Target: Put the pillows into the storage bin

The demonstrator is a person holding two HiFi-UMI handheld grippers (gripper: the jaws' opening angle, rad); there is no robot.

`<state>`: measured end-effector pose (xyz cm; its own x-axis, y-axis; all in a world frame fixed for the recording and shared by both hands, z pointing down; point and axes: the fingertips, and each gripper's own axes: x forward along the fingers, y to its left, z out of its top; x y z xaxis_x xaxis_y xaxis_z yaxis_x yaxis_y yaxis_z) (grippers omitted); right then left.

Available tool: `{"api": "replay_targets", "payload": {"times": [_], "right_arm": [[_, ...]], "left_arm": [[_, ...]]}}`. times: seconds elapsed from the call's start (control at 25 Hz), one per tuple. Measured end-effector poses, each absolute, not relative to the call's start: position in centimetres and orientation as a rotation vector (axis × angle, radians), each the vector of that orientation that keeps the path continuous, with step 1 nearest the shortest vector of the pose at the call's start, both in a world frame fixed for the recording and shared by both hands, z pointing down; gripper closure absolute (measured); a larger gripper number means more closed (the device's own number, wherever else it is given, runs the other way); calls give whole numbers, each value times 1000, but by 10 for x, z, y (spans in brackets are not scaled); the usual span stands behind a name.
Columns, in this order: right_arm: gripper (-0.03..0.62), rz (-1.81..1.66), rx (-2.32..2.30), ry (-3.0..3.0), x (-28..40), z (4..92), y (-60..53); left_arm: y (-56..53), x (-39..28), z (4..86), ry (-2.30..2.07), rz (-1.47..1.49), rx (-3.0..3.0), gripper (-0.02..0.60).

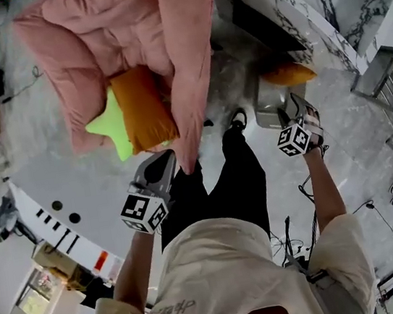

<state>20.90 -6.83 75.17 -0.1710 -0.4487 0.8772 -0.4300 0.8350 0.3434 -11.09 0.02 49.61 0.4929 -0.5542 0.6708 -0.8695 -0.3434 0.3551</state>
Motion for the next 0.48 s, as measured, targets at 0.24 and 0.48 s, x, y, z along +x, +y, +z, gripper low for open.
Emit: {"api": "replay_targets", "payload": {"times": [0.24, 0.48], "right_arm": [[281, -51, 627, -1908, 107, 685, -6], [281, 51, 729, -1957, 12, 631, 48]], "left_arm": [[46, -174, 491, -1228, 531, 2052, 561], [84, -249, 466, -1348, 465, 2112, 561]]}}
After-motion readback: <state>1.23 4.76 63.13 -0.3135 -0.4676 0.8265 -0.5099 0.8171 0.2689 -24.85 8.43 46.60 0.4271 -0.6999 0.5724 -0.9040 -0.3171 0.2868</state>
